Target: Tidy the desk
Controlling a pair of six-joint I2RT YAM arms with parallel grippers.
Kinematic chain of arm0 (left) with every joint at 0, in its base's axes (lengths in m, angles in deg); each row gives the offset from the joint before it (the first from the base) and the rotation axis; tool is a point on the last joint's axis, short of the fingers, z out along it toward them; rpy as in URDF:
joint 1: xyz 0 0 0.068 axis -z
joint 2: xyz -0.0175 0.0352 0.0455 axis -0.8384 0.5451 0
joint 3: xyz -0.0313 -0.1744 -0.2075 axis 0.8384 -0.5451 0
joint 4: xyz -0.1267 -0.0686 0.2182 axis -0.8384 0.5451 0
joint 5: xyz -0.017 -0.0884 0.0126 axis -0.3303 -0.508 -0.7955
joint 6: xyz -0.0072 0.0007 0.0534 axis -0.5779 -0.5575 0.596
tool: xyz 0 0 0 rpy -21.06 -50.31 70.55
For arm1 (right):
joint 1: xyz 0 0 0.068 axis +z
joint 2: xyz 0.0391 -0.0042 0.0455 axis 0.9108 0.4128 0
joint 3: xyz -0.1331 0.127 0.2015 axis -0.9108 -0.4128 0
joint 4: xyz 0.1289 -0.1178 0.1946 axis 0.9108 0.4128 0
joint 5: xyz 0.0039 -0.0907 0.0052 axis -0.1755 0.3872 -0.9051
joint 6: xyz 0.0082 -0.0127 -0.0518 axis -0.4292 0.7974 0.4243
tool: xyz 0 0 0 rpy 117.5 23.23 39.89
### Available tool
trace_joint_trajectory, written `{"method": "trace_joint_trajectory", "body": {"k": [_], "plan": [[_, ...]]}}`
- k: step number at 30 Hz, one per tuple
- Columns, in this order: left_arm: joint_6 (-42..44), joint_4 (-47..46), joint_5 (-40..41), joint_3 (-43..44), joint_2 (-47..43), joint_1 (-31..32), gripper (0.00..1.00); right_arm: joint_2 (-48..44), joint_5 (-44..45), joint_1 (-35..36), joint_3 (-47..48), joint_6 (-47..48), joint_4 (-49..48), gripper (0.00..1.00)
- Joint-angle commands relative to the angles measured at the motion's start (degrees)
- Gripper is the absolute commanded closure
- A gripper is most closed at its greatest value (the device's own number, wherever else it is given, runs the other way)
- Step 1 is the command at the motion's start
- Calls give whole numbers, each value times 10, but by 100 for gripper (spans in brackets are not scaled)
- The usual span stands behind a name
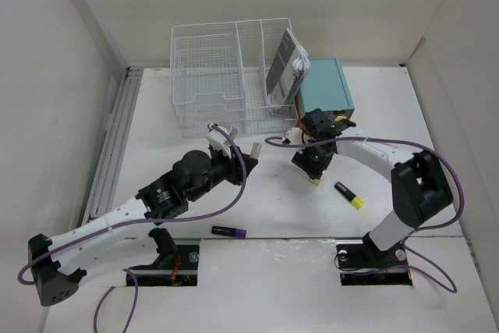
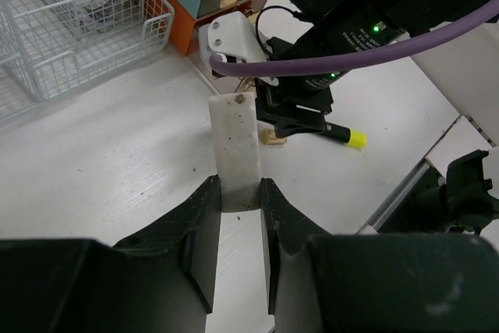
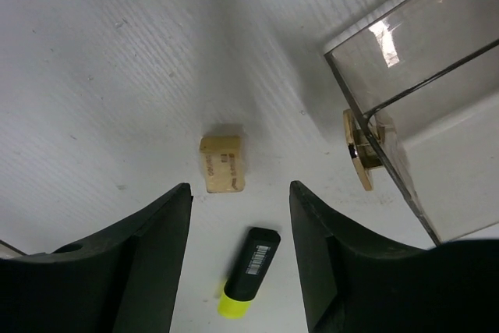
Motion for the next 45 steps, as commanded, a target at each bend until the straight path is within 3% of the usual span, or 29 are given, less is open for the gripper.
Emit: {"method": "trace_joint_trajectory", "body": {"k": [1, 22, 29, 30, 32, 35, 45], "plan": [[-6, -31, 7, 1, -10, -2, 100, 10, -3, 8, 25, 1, 15, 41], [-1, -31, 12, 1, -16, -2, 100, 72, 3, 18, 19, -5, -1, 44], [-1, -31, 12, 1, -21, -2, 100, 83, 26, 23, 8, -16, -14, 72], [-1, -31, 12, 1, -21, -2, 100, 88, 26, 23, 8, -22, -20, 85], [-1, -31, 12, 1, -21, -2, 100, 88, 26, 23, 3, -22, -20, 85], [-1, -31, 12, 1, -21, -2, 100, 75, 26, 36, 3, -22, -25, 94], [-1, -31, 7, 1, -21, -2, 100, -56, -61, 41, 87, 2, 28, 94]]}}
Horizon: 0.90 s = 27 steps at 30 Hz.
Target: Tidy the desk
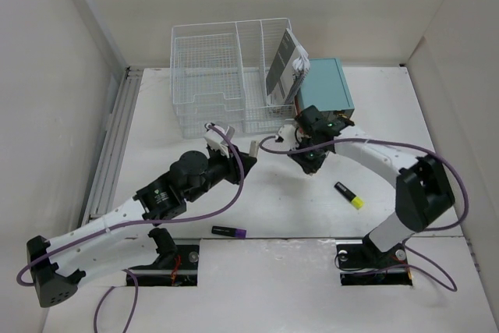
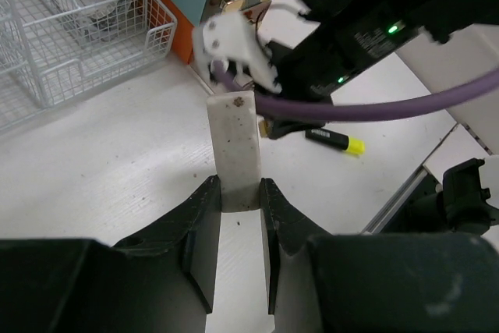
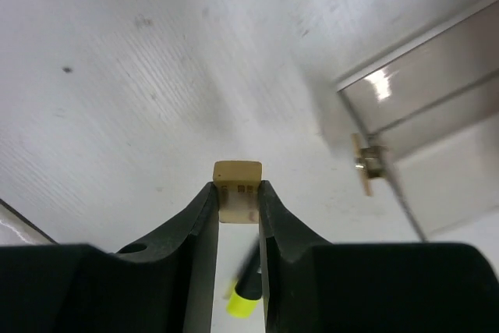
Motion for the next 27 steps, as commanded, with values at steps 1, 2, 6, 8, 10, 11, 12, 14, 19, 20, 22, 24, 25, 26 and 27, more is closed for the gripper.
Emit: {"method": "trace_joint_trajectory", "body": {"k": [1, 2, 6, 8, 10, 11, 12, 14, 19, 20, 22, 24, 25, 26, 27], "plan": [[-1, -30, -5, 1, -12, -2, 100, -78, -41, 4, 70, 12, 3, 94], [-1, -30, -5, 1, -12, -2, 100, -86, -41, 4, 79, 7, 3, 94], [-1, -30, -5, 6, -12, -2, 100, -104, 38, -22, 96, -29, -42, 94], [-1, -30, -10, 6, -12, -2, 100, -97, 61, -39, 96, -41, -50, 94], [-1, -25, -15, 6, -6, -2, 100, -80, 70, -62, 103, -50, -56, 94], [-1, -25, -15, 6, -1, -2, 100, -64, 77, -67, 103, -50, -56, 94], [-1, -25, -15, 12, -1, -2, 100, -59, 90, -76, 103, -57, -69, 94], [-1, -31, -21, 12, 6, -2, 100, -48, 96, -83, 103, -57, -74, 94], [-8, -69, -57, 5, 45, -2, 100, -4, 101, -102, 120, -63, -93, 93], [-8, -75, -57, 5, 57, -2, 100, 1, 101, -108, 120, -63, -99, 89], [-8, -100, -70, 5, 96, -2, 100, 16, 86, -108, 125, -63, -99, 85], [-13, -129, -78, 10, 133, -2, 100, 24, 72, -114, 131, -63, -93, 65], [-13, -134, -86, 19, 147, -8, 100, 29, 65, -114, 131, -63, -93, 59], [-13, -140, -93, 24, 158, -9, 100, 29, 60, -120, 131, -63, -93, 55], [-13, -145, -93, 33, 170, -9, 100, 29, 54, -120, 136, -63, -93, 50]]}}
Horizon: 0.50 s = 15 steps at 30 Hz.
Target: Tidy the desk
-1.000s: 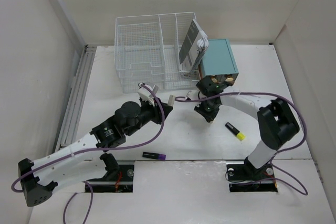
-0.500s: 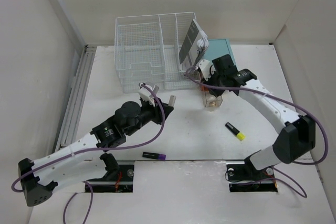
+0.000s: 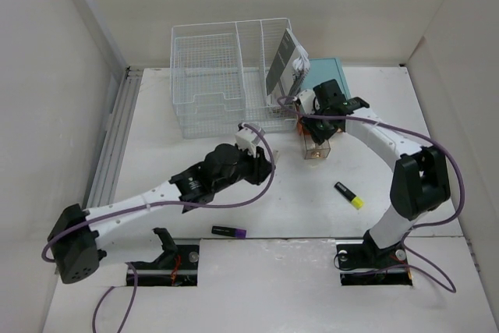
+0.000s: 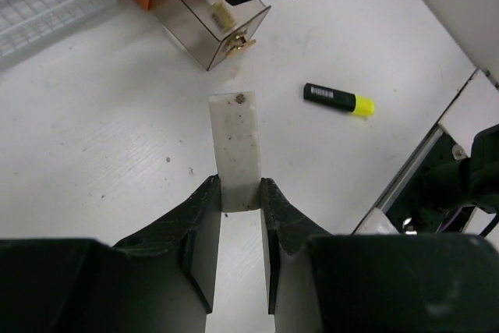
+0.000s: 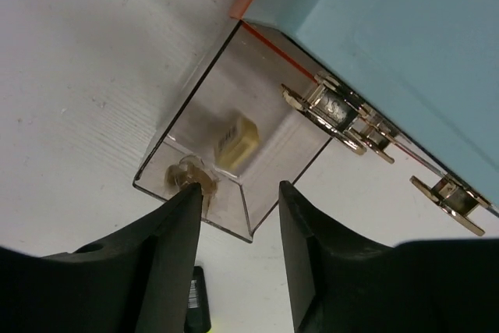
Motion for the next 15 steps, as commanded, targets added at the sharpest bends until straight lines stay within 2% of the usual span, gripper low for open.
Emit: {"method": "trace_joint_trajectory", "body": {"k": [1, 5, 7, 9, 10, 12, 15], "plan": [[-7, -75, -34, 32, 35, -10, 100, 1, -27, -6, 33, -7, -25, 50], [-7, -102, -54, 50, 81, -21, 100, -24, -53, -18, 33, -7, -25, 48], [-7, -120, -66, 56, 101, -29, 100, -41, -74, -33, 33, -7, -25, 54], [-2, -144, -86, 70, 136, -36, 100, -74, -89, -47, 39, -7, -25, 64], [-2, -150, -94, 87, 150, -42, 100, -87, -124, -68, 39, -7, -31, 81], [3, -150, -119, 114, 199, -47, 100, -125, -166, -96, 39, -1, -37, 97], [3, -150, -133, 166, 261, -52, 100, -160, -237, -149, 28, 11, -37, 100]]}}
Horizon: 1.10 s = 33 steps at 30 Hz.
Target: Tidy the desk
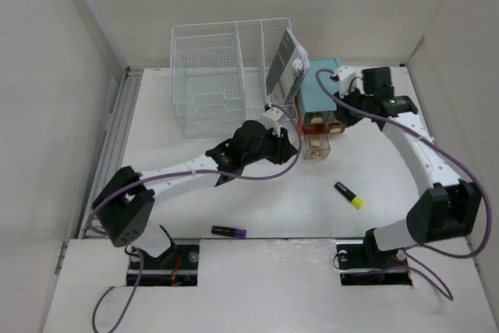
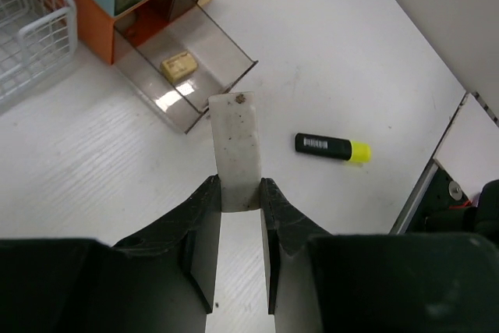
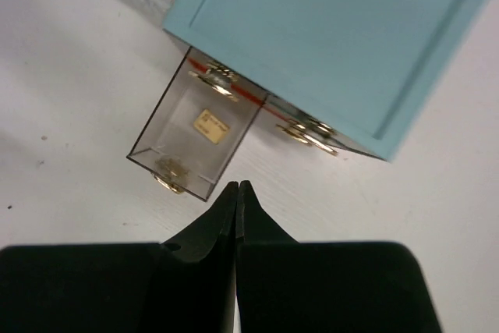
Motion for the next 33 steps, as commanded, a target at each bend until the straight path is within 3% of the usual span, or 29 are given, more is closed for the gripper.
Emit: {"method": "trace_joint_trajectory", "body": {"k": [1, 8, 18, 19, 20, 23, 28, 29, 30, 31, 32, 33], "plan": [[5, -40, -47, 65, 47, -12, 100, -73, -104, -44, 20, 8, -25, 100], [24, 3, -73, 186, 178, -12, 100, -143, -114, -82, -17, -11, -64, 100], [63, 73, -52, 319, 301, -12, 100, -143, -120, -93, -28, -11, -64, 100], [63, 80, -52, 325, 306, -18, 96, -143, -120, -93, -28, -11, -64, 100], [70, 80, -45, 334, 306, -18, 84, -143, -120, -93, -28, -11, -64, 100], [76, 95, -33, 348, 320, -18, 63, -143, -125, -93, -28, -11, -58, 100], [82, 101, -20, 354, 312, -23, 52, -143, -130, -99, -28, -6, -52, 100], [82, 101, -20, 347, 305, -23, 55, -143, -136, -99, -28, -6, -52, 100], [82, 101, -20, 340, 299, -23, 65, -143, -136, -104, -28, 2, -46, 100], [82, 101, -20, 334, 280, -23, 78, -138, -136, -104, -28, 17, -40, 100], [82, 94, -14, 325, 268, -23, 99, -138, -144, -104, -33, 27, -40, 100], [82, 94, -14, 315, 254, -23, 100, -138, -160, -104, -33, 43, -31, 100]]}}
